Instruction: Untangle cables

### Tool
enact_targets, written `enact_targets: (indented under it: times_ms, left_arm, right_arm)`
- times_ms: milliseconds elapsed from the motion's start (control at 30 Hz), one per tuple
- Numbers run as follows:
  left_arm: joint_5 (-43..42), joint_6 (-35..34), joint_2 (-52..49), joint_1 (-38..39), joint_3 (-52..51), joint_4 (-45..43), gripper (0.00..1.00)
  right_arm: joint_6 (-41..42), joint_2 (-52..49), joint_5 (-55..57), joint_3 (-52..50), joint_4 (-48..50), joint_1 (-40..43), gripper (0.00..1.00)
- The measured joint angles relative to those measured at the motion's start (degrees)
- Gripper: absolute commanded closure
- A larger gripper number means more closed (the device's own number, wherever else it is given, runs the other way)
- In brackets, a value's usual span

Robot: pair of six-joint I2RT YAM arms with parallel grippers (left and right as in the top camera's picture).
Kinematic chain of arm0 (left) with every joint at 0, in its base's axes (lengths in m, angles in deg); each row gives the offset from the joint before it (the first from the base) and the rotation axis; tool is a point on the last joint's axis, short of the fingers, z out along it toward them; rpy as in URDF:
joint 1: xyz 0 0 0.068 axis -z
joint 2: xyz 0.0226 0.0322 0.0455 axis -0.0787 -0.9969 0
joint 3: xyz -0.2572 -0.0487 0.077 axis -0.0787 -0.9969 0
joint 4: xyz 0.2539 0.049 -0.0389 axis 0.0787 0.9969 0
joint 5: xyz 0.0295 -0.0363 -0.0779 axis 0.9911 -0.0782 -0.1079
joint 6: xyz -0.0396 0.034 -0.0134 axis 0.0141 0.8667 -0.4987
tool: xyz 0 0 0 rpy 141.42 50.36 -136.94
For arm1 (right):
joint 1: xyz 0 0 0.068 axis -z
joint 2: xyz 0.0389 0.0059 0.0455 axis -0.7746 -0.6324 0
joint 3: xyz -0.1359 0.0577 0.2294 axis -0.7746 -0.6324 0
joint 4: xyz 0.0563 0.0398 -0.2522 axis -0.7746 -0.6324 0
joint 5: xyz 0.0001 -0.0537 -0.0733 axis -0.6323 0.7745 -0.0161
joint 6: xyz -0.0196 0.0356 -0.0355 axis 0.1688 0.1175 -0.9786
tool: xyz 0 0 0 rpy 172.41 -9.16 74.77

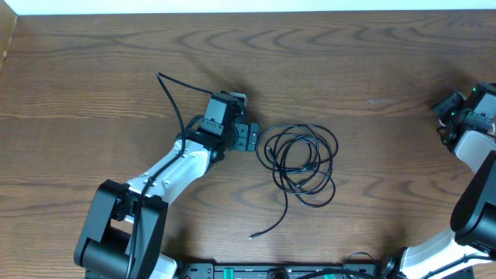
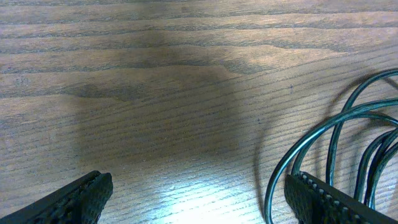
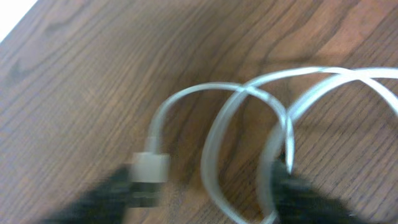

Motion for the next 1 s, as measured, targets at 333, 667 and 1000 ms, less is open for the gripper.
enact_targets:
  times_ms: [333, 667, 1000]
  left_arm:
    - [0.0, 0.0, 0.0, 0.0, 0.0, 0.0, 0.07]
    - [-0.02, 0.0, 0.0, 0.0, 0.0, 0.0, 0.07]
    - [-0.02, 0.0, 0.0, 0.0, 0.0, -0.02, 0.07]
  right_arm:
    - [2.45, -0.07, -0.22, 0.31, -6.47, -0.22, 0.01]
    - [8.48, -0.17, -1.33, 9.62, -23.87, -0.22, 0.01]
    - [0.76, -0.17, -1.27, 21.53, -41.07, -0.22, 0.01]
